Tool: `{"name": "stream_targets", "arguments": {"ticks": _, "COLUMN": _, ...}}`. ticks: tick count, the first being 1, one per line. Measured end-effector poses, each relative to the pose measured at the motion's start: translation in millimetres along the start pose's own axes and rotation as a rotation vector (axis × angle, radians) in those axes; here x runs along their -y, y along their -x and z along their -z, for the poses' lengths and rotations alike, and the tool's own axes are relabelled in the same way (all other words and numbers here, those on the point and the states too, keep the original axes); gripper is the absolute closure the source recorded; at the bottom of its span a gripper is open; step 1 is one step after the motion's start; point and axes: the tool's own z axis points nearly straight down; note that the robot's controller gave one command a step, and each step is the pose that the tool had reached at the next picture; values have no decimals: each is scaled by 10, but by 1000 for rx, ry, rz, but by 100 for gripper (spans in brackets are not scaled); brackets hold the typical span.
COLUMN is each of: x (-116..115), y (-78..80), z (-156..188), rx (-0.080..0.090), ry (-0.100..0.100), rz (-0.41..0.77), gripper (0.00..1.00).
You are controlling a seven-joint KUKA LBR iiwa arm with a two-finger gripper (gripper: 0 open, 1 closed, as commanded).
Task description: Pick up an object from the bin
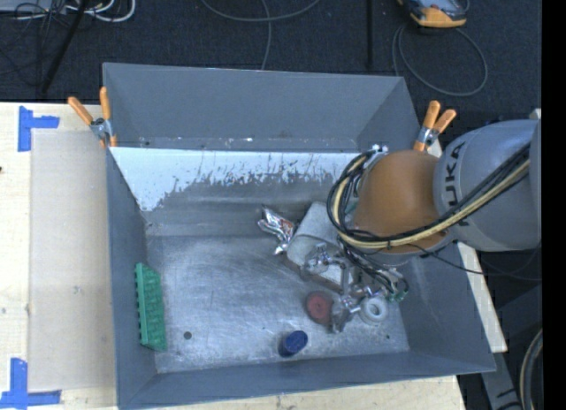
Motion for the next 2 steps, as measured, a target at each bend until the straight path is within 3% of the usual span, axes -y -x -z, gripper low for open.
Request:
{"name": "stream_targets", "arguments": {"ticks": 1, "x": 3, "y": 12, "z": 20, "rx": 7, "ry": 0, "rz": -4, "gripper": 100}}
{"name": "stream_targets", "arguments": {"ticks": 2, "x": -66, "y": 29, "z": 1457, "rx": 16, "ry": -3, "rz": 279, "gripper": 100}}
